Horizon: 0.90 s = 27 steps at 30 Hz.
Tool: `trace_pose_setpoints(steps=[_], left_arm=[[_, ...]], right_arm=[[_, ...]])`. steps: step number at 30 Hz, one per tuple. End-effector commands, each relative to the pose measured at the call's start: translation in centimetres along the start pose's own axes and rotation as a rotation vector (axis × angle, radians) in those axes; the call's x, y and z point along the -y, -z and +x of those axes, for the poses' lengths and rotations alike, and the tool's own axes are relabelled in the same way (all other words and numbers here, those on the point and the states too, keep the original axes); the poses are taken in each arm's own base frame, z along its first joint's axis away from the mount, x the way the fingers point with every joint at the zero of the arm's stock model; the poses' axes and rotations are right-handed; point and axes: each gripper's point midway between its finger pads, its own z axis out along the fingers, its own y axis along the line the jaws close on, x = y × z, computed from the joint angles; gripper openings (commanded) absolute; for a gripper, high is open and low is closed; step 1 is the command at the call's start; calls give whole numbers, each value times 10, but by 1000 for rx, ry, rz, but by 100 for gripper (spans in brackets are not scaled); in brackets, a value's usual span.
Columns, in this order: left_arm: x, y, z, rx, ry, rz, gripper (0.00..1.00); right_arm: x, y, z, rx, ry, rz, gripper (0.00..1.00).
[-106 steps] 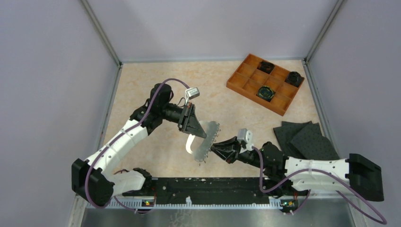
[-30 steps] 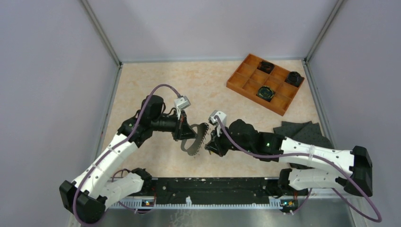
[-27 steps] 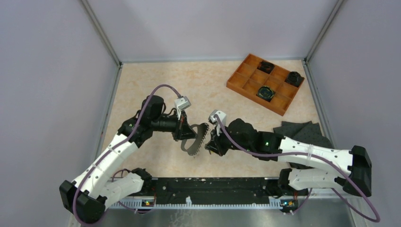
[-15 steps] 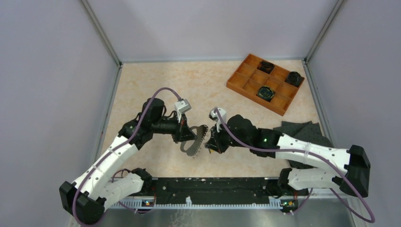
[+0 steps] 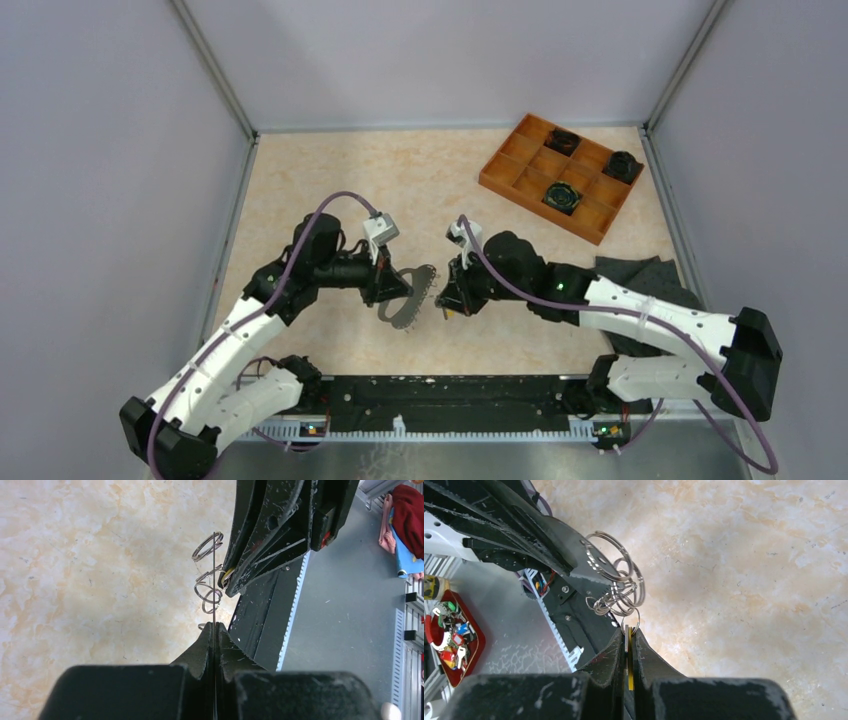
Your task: Remove the keys from the keyring
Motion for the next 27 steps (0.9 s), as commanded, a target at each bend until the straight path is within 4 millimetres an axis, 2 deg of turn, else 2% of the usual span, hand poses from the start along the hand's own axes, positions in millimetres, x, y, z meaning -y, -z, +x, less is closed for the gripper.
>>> trace_pose_setpoints(steps=[1, 7, 11, 14, 22, 27], left_arm=[[0, 1, -11, 55, -70, -11, 0], [-9, 0, -16, 84, -49, -65, 0], [-24, -7, -15, 111, 73, -124, 0], [-24, -15, -12, 132, 161, -104, 0], [-35, -42, 28, 187, 327, -31, 0], [-42, -50, 58, 212, 403, -28, 0]], right_arm=[[-7, 6, -10, 27, -15, -62, 0], [-2, 9, -2, 3, 7, -65, 0], [-8, 14, 0, -16, 62, -101, 0], [-3, 13, 9, -51, 68, -87, 0], [54, -21, 65, -183, 15, 112, 0], [70, -29, 83, -224, 38, 149, 0]])
